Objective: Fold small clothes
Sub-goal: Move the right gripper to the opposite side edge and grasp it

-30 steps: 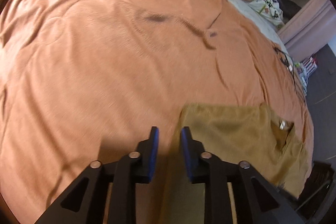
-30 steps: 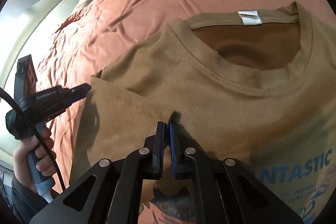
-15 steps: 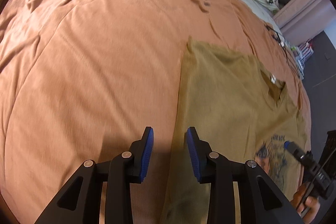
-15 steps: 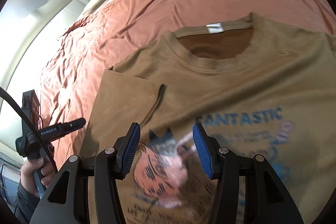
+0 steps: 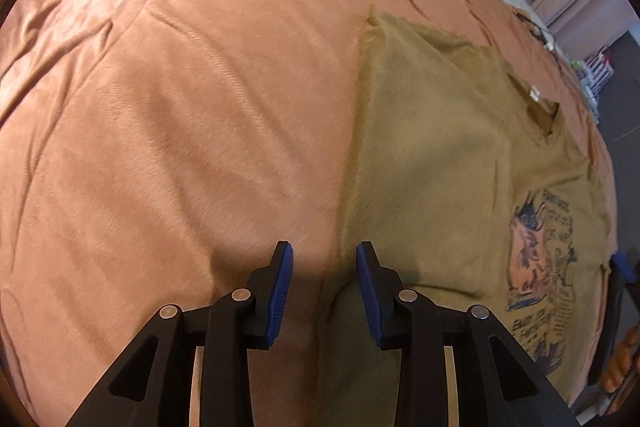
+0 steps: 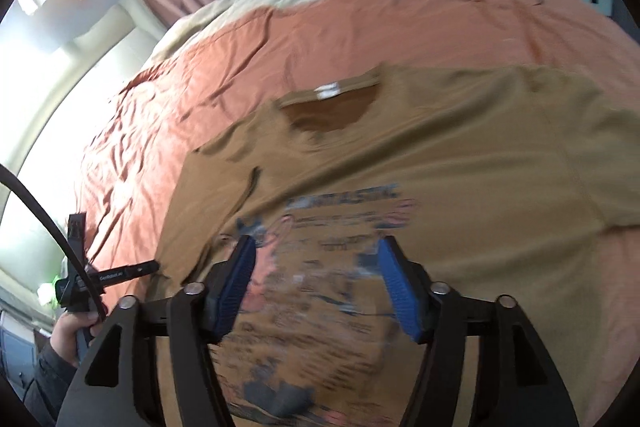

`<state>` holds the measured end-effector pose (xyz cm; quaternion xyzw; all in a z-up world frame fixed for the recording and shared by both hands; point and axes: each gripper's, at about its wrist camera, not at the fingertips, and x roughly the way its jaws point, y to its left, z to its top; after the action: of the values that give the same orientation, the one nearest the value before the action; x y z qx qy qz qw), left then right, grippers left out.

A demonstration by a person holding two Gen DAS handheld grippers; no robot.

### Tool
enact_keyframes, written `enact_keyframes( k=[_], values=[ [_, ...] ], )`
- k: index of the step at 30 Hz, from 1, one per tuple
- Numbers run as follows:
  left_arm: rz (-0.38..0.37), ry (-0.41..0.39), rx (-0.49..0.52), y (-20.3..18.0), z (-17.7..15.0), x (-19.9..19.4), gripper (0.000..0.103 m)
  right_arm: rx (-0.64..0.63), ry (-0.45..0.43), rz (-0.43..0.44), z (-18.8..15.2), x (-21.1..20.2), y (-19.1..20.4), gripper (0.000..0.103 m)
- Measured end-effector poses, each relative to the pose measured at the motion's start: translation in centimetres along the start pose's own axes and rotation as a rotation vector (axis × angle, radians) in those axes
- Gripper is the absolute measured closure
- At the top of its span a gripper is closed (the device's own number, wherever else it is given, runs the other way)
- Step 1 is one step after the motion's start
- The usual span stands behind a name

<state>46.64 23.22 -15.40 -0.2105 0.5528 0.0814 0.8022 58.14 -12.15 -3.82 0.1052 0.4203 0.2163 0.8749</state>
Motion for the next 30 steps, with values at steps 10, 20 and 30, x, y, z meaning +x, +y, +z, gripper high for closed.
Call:
enact_keyframes(
  k=[10, 20, 30],
  values=[
    [0.056, -0.018, 0.035, -1.9, -0.6, -2.7, 0.057, 0.119, -0.158, -0.053, -3.0, -7.0, -7.4, 0.028],
    [0.03, -0.127, 0.119, -7.2, -0.9, -6.2, 0.03, 0.232, -0.234, -0.062, -5.8, -9.0, -11.7, 0.028],
    [-0.04, -0.184, 0.141, -14.3, -1.1, -6.8, 0.025, 0.396, -0.284, -0.044, -7.1, -10.3, -16.9, 0.028]
  ],
)
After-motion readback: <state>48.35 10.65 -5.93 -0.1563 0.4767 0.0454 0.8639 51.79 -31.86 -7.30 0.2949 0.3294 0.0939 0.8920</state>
